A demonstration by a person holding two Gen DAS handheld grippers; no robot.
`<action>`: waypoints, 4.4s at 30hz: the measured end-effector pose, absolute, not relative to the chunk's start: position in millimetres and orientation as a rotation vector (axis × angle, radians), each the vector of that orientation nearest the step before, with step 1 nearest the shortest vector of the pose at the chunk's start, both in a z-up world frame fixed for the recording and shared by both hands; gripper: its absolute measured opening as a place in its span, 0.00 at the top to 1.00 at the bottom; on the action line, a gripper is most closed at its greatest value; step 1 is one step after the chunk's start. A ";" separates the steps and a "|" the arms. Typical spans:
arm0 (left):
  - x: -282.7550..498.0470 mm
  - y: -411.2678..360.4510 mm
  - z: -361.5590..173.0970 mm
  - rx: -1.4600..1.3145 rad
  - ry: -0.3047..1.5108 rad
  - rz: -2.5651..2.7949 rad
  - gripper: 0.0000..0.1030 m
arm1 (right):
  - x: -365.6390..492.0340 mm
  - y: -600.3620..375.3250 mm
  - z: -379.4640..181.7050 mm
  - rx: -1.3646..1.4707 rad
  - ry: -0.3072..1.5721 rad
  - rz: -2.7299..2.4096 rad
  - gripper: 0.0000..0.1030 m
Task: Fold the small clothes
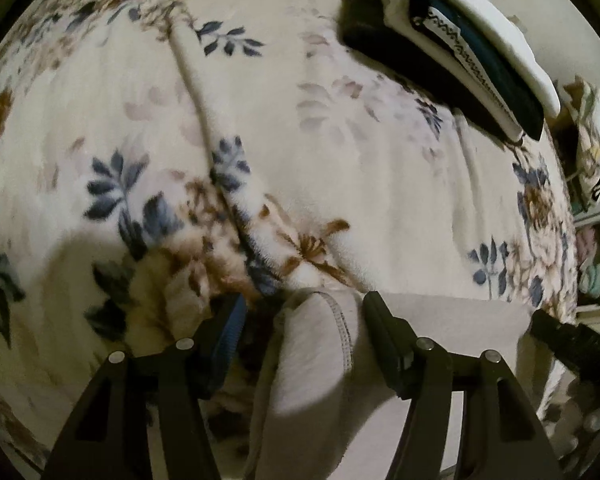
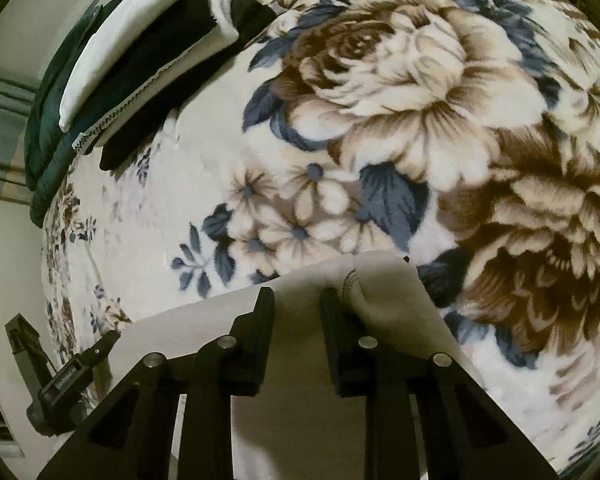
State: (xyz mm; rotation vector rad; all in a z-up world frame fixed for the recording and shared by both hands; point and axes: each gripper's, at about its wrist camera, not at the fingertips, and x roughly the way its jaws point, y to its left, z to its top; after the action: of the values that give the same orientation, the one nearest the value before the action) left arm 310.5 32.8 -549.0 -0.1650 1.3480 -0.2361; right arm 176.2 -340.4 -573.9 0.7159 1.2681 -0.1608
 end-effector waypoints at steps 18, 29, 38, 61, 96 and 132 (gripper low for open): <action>295.6 55.7 -505.6 -0.220 1.318 -0.233 0.44 | 163.3 -342.9 -544.2 0.798 1.270 -0.125 0.45; 244.4 114.3 -539.1 -0.498 1.474 -0.173 0.38 | 83.8 -375.4 -551.3 0.978 1.364 -0.175 0.23; 235.5 106.7 -572.4 -0.829 1.509 -0.263 0.38 | 74.7 -371.1 -609.8 1.157 1.392 -0.097 0.23; 224.1 89.3 -589.0 -0.890 1.460 -0.233 0.38 | 92.5 -359.9 -631.3 1.179 1.431 0.036 0.23; 244.6 72.7 -506.6 -0.706 1.313 -0.319 0.90 | 117.3 -342.0 -583.6 1.143 1.351 0.079 0.80; 612.9 -64.7 -411.2 -0.217 1.088 -0.255 0.76 | 525.4 -414.3 -428.8 0.768 1.090 0.115 0.78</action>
State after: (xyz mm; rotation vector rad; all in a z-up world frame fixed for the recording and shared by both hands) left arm 613.0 -64.7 -411.2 -0.2171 1.0884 -0.2550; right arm 525.4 -414.3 -428.8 0.7683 1.0899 0.1148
